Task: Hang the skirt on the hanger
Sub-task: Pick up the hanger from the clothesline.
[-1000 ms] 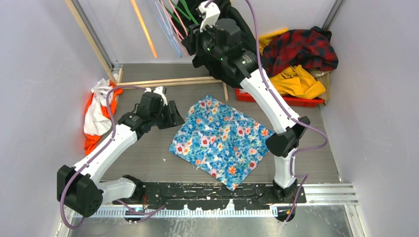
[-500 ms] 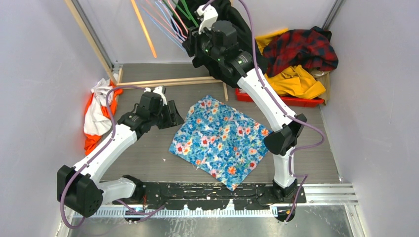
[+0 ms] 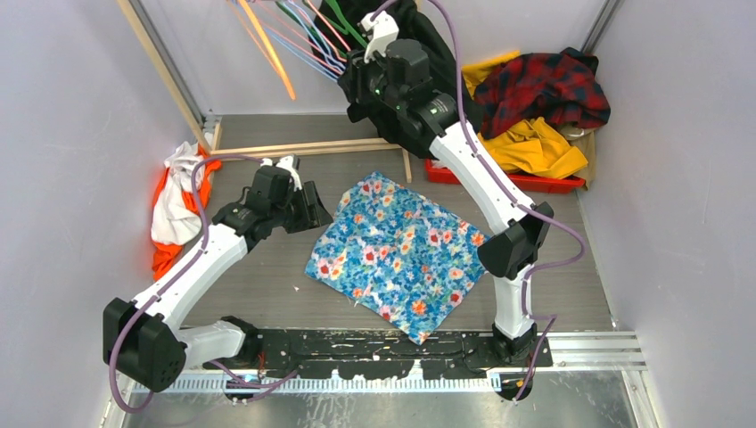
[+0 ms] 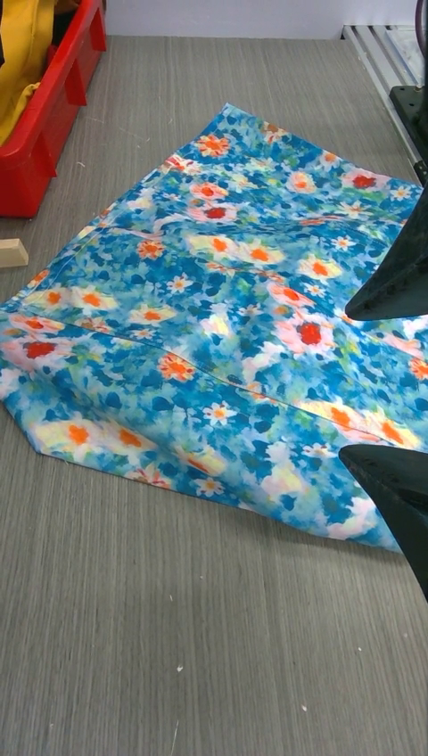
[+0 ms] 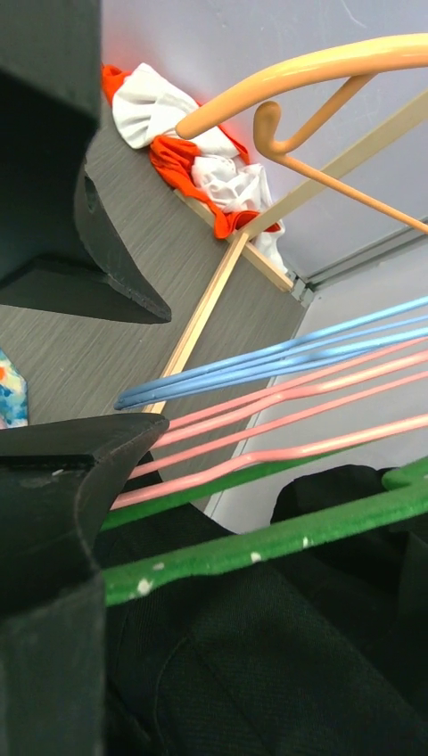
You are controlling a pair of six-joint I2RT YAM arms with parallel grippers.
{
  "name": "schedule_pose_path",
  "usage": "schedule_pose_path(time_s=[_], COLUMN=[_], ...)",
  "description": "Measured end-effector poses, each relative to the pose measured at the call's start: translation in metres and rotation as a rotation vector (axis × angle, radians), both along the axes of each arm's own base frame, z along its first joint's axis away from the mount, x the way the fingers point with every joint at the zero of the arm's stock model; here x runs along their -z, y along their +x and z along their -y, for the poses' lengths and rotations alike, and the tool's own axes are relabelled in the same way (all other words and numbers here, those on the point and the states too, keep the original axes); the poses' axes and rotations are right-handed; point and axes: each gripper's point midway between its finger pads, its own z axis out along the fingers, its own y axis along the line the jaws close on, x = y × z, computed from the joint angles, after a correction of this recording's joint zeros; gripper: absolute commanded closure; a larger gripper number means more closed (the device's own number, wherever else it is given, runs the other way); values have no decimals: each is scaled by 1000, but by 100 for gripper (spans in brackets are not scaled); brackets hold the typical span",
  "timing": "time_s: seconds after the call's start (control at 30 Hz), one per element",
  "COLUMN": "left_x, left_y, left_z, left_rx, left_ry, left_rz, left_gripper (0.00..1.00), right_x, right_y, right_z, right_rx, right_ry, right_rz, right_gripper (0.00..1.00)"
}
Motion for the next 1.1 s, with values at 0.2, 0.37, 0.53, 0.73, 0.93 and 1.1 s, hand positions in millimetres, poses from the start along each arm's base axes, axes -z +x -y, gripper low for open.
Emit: schedule_pose_path(time_s=[0.2,0.37,0.53,0.73,0.93,1.1], left_x=[2,4,4,6,8,8], left_y=[2,2,2,4,3,5], left_z=[0,1,0,-1,-1,-2], left_rx=[-1,1,-1,-4,0,-7], left_ry=[0,-1,0,3,1,1], left_rz=[-4,-11,-11,-16,-24,-24], left_gripper=[47,47,47,48,48,48], right_x=[-1,-2,-3,-4,-5,6], right_y=[3,5,6,10,17,21], right_z=[3,5,2,-4,-11,-18], right_rx=[5,3,-13,-28,-45,-61], right_ry=[4,11,25,41,56,58], right_rz=[3,0,-1,2,8,-17], right_gripper=[55,57,58,59,61,68])
